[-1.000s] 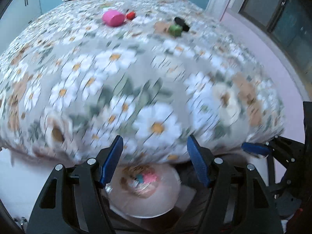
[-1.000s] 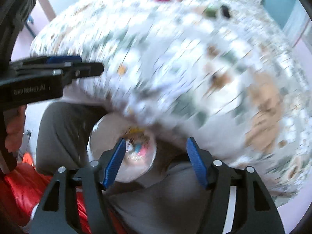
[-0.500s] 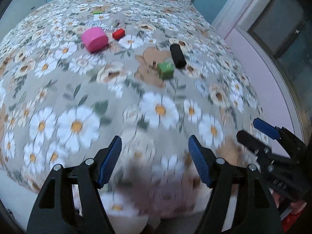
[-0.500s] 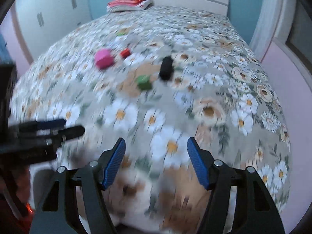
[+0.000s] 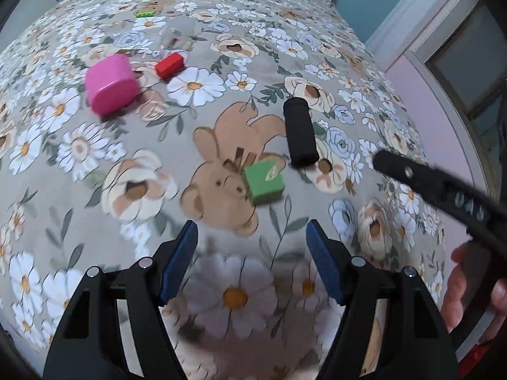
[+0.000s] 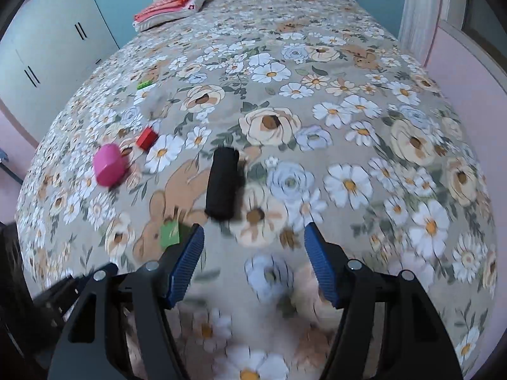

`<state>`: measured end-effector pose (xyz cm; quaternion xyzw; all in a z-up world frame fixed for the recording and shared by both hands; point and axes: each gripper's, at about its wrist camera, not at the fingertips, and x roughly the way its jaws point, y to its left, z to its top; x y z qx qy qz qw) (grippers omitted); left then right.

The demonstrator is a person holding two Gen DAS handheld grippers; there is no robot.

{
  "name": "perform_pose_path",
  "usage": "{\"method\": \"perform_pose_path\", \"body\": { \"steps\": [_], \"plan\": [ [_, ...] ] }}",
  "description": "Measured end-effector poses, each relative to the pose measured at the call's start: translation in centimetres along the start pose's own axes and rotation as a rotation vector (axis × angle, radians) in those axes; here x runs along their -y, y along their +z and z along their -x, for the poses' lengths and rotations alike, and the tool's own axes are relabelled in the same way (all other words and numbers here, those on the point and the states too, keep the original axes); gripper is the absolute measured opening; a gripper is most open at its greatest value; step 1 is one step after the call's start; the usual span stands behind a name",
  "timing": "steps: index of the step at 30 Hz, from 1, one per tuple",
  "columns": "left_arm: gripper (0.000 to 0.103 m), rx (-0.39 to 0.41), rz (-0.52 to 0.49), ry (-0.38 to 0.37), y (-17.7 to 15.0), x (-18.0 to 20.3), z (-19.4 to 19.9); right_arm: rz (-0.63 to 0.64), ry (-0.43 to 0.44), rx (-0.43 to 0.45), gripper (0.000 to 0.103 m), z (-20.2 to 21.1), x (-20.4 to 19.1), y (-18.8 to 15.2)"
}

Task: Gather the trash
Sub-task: 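Grasp the green block with left tool while right tool grasps the black foam cylinder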

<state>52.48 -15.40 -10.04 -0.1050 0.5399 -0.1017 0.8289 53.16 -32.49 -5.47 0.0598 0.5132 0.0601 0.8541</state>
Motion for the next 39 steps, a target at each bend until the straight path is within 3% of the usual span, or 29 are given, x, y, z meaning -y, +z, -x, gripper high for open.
{"method": "perform_pose_path", "body": {
  "steps": [13,18,22,29,39],
  "plan": [
    [0.07,-0.037,0.056,0.043,3.0,0.0,-5.9,-0.019,0.016,-0.175,0.067,-9.8,-1.7,4.9],
    [0.056,-0.041,0.056,0.063,3.2,-0.1,-7.1,-0.034,0.008,-0.218,0.056,-12.2,-1.7,5.1],
    [0.03,-0.053,0.048,0.05,3.5,-0.1,-7.7,-0.022,0.005,-0.223,0.034,-12.5,-2.0,4.8],
    [0.03,-0.071,0.041,0.013,3.4,-0.5,-6.7,-0.043,0.021,-0.219,0.033,-11.0,-1.7,4.2],
    [0.03,-0.012,0.023,0.017,3.2,-1.0,-1.9,-0.055,0.011,-0.158,0.033,-5.8,-2.0,3.7]
  ]
}}
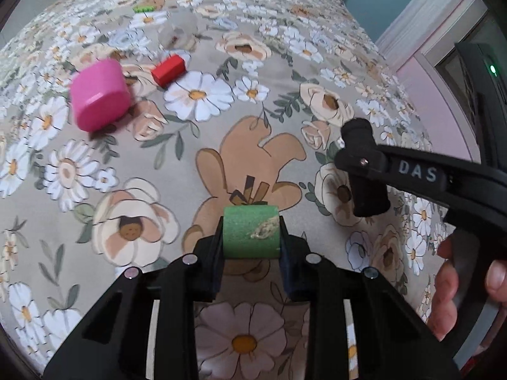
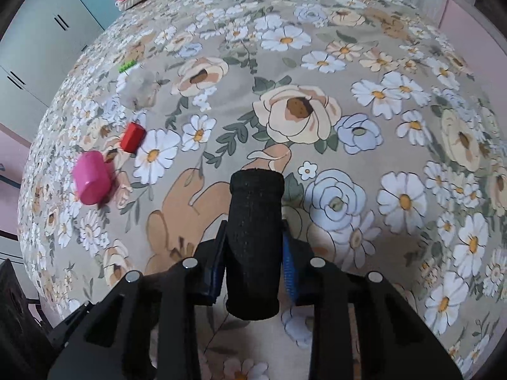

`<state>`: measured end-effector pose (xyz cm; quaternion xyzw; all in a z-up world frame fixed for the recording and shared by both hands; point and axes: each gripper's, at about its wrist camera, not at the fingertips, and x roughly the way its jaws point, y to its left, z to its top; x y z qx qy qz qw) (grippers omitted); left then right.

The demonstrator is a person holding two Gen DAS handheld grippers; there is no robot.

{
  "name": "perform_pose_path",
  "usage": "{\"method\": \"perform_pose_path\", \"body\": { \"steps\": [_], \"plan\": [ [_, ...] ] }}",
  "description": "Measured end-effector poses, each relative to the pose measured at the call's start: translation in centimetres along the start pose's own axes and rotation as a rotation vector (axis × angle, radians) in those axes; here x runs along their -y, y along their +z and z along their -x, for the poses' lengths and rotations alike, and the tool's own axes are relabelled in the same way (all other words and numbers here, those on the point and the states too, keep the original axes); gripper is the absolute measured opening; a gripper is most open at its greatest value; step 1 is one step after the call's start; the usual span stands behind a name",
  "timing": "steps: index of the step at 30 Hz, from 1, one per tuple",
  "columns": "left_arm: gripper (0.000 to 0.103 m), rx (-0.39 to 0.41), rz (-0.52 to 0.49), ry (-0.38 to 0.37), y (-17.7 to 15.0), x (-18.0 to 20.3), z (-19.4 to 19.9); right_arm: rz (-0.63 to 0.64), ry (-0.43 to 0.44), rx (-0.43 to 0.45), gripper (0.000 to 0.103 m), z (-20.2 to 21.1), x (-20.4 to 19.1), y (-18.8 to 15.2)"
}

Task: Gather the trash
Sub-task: 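Grasp the green block with left tool while right tool grasps the black foam cylinder, then carry the green block and black cylinder down over the trash bin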

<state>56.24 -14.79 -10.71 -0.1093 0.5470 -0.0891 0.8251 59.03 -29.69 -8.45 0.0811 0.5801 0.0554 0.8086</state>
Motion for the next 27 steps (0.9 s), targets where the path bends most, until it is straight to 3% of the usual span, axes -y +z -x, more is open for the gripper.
{"method": "perform_pose_path", "body": {
  "steps": [17,27],
  "plan": [
    [0.03,0.189,-0.056,0.069,-0.9,-3.4,14.2,0.081,-0.029,0.118,0.033,10.1,-5.3,-4.9],
    [0.03,0.295,-0.088,0.125,-3.6,-5.3,23.2,0.138,-0.041,0.208,0.033,16.9,-8.8,-9.0]
  ]
}}
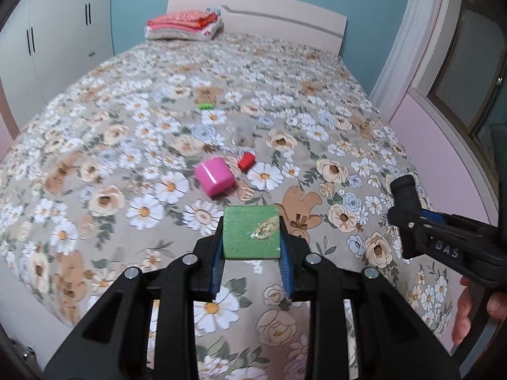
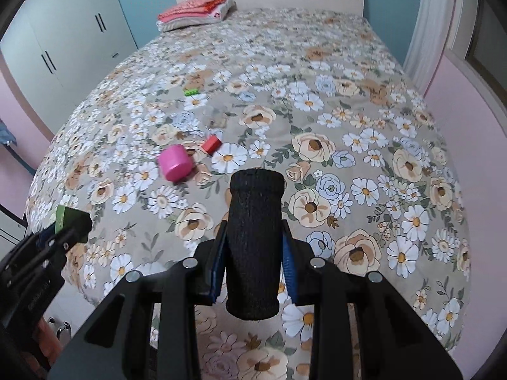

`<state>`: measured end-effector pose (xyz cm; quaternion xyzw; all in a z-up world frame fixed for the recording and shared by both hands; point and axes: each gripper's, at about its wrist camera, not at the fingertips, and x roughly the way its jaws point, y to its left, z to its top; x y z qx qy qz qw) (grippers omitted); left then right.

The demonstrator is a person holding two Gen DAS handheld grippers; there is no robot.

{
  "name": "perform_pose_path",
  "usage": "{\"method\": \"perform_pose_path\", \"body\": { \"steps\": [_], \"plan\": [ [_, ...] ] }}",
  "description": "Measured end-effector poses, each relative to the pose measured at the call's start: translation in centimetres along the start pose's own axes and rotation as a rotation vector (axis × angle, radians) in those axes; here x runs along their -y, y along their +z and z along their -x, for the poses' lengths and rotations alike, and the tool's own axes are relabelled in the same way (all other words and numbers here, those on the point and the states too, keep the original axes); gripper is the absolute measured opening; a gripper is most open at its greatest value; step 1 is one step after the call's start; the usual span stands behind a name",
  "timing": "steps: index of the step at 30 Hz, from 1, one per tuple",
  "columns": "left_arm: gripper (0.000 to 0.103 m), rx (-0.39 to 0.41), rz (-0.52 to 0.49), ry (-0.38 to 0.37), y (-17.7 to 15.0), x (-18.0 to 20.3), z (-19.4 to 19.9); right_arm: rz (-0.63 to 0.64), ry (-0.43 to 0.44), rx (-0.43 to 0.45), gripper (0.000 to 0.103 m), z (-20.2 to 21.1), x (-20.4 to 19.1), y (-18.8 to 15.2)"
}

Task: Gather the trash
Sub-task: 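Carry the green block and black cylinder down over the trash bin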

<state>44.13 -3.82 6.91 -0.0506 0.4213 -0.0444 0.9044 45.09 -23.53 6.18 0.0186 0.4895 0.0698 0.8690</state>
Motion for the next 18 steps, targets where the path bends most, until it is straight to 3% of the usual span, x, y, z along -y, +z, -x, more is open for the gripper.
{"method": "perform_pose_path", "body": {
  "steps": [11,18],
  "plan": [
    [0.03,0.094,-0.052,0.023,-1.8,-1.9,9.7,0.09,0.011,0.088,0.033,8.1,-4.1,-4.0],
    [0.03,0.136,-0.07,0.029,-4.8,-3.7,15.0,0.174,0.039,0.152,0.033,12.2,-5.8,-8.2]
  ]
}}
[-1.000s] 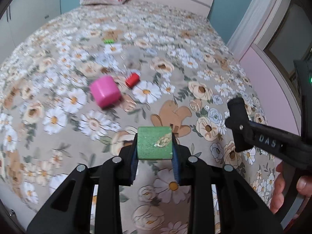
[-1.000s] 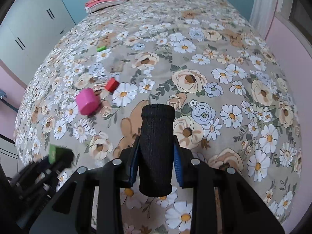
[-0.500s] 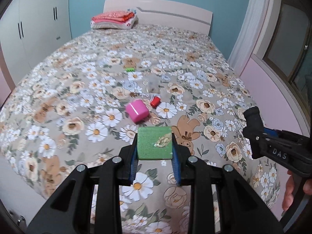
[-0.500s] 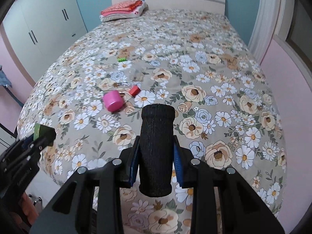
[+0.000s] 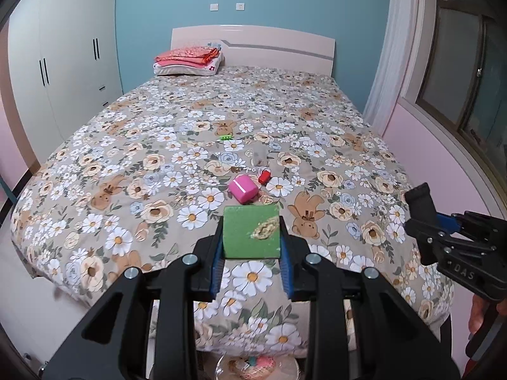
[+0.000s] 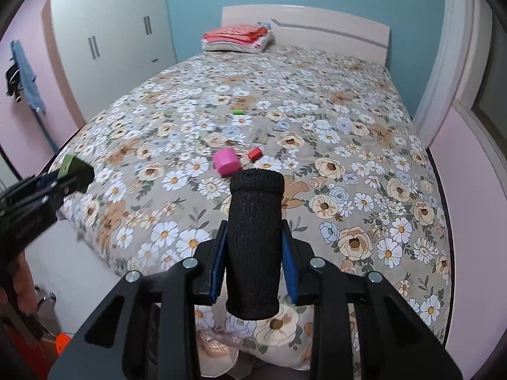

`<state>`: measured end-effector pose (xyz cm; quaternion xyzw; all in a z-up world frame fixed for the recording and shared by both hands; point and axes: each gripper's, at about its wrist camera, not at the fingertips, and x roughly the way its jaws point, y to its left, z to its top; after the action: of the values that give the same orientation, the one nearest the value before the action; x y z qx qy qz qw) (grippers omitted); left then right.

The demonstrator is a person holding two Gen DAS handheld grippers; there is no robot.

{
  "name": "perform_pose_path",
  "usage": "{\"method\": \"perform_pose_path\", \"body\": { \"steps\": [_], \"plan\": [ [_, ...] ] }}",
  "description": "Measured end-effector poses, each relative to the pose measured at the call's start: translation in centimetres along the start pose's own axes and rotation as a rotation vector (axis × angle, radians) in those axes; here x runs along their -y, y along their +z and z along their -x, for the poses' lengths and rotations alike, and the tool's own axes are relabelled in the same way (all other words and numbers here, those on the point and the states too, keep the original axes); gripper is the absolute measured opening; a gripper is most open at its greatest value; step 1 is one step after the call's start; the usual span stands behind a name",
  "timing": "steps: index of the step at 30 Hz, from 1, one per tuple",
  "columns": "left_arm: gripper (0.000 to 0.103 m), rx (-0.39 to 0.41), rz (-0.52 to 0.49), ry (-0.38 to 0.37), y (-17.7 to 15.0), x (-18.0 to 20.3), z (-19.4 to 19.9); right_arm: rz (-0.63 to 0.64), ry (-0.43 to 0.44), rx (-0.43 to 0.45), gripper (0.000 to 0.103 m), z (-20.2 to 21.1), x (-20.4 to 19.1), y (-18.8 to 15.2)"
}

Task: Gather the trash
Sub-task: 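Carry the green block and black cylinder down over the trash bin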

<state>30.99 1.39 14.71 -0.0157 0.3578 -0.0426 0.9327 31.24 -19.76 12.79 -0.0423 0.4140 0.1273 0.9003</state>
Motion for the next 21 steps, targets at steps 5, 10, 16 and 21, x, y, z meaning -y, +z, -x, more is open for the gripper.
{"method": "perform_pose_path", "body": {
  "steps": [5,10,16,21],
  "plan": [
    [0.03,0.031,-0.028,0.015,-2.5,-0.9,2.8,0.064,0.022,0.047,0.033,3.0,-1.6,-3.3],
    [0.03,0.062,-0.062,0.028,-5.7,-2.0,5.6,0.099,0.049,0.098,0.033,5.6,-2.7,-6.5],
    [0.03,0.08,-0.081,0.025,-8.9,-3.4,7.6,0.12,0.082,0.122,0.033,7.1,-3.8,-9.6],
    [0.03,0.087,-0.106,-0.009,-11.9,-3.8,8.7,0.144,0.107,0.11,0.033,7.2,-4.8,-12.7]
  ]
}}
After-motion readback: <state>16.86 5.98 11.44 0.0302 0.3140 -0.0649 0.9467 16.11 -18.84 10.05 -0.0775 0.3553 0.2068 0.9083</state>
